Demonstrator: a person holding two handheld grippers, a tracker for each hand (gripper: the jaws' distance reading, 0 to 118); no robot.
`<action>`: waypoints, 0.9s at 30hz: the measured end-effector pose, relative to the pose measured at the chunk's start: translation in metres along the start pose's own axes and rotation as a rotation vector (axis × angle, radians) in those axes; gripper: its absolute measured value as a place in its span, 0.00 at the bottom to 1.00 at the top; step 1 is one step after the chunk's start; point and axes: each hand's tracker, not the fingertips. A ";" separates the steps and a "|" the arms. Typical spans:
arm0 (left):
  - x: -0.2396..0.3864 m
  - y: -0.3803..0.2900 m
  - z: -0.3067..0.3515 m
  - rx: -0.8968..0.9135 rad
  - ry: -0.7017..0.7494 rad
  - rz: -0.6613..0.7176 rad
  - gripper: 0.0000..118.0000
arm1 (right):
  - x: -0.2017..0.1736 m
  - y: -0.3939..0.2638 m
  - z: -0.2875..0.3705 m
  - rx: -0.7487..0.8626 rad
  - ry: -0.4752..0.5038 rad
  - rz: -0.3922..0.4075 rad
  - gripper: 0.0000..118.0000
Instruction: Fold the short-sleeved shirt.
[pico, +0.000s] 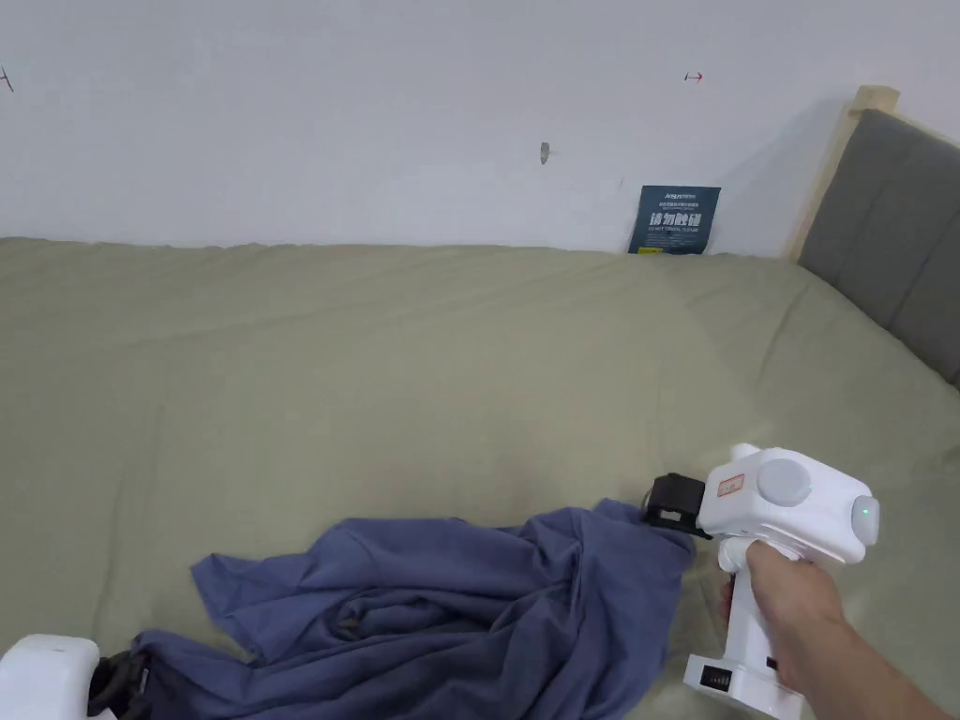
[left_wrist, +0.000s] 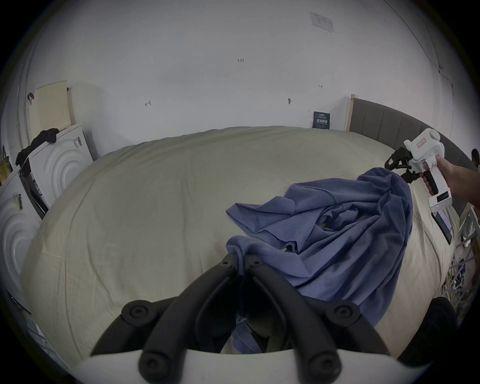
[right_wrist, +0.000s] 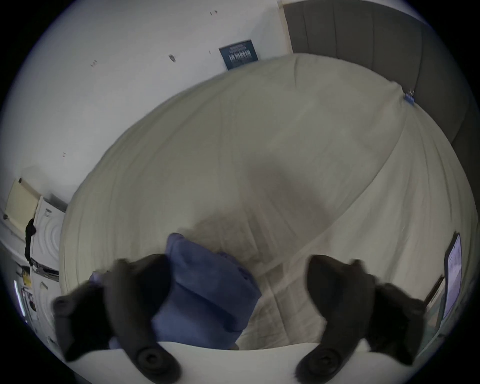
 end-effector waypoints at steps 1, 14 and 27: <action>0.000 0.000 -0.002 -0.006 0.000 -0.003 0.01 | 0.000 0.000 -0.002 -0.004 -0.019 -0.012 0.52; -0.049 0.036 -0.009 -0.022 -0.037 0.180 0.00 | -0.005 0.011 0.087 0.105 0.090 -0.014 0.01; -0.098 0.197 0.096 0.300 0.031 0.262 0.00 | -0.082 0.067 0.292 0.448 0.224 0.212 0.01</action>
